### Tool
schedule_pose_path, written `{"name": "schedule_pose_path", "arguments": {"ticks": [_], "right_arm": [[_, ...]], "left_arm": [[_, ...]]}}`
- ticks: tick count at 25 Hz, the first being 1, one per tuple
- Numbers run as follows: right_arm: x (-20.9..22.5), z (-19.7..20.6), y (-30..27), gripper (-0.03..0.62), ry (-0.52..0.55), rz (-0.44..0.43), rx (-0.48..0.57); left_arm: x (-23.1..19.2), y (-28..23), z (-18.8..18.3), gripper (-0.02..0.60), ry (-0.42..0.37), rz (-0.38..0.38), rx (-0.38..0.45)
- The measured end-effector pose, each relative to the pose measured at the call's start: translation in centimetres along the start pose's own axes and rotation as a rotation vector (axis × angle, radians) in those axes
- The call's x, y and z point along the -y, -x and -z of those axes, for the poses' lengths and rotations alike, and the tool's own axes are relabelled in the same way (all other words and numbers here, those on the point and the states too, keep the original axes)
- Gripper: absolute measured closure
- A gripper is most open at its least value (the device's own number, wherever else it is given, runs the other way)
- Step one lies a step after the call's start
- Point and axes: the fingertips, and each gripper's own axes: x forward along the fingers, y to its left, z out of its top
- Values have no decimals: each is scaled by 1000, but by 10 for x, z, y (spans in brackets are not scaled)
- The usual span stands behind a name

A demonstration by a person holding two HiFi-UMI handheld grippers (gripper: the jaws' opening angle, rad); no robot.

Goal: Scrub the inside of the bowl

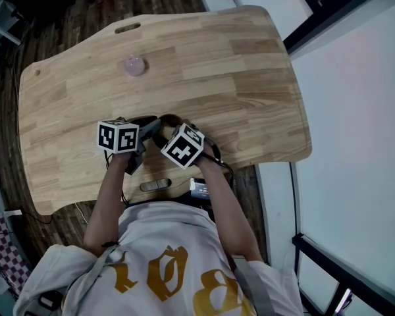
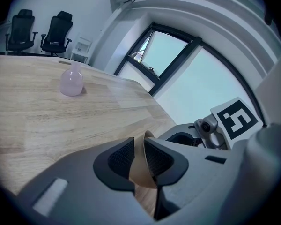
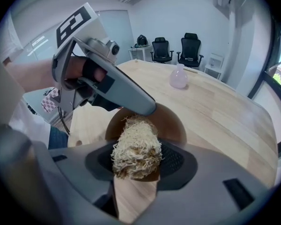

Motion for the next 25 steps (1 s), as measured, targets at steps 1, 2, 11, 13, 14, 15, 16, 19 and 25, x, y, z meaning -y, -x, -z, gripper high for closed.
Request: {"name": "schedule_pose_path", "arguments": {"ticks": [1,2,11,13,14,15,16,19,25], "right_arm": [[-3,1,0,401,-1,-17,-5],[-5,2,-1,401,-5,-33,-12],[0,12,-1,401,-103,-27,-86],[6,12,-1,401,-114,16,-92],[9,12,-1,401,-118,36,-93],[11,11,-2,401,-121,49,-91],[13,10,-3,401,-122,58,-86],[15,6,-6,399,-107,86,-67],[11,-4,-11,401,-31,132,-63]], "left_arm": [[-1,0,0,520,0,-2,1],[-2,0,0,520,0,-4,1],[-5,3,-1,520,-4,-5,10],[-8,6,-2,520,4,-4,17],[-8,7,-2,520,5,-3,18],[-8,7,-2,520,5,-2,16],[-8,7,-2,520,3,-3,13],[-8,8,-1,520,4,-2,9],[-9,11,0,520,5,1,3]]}}
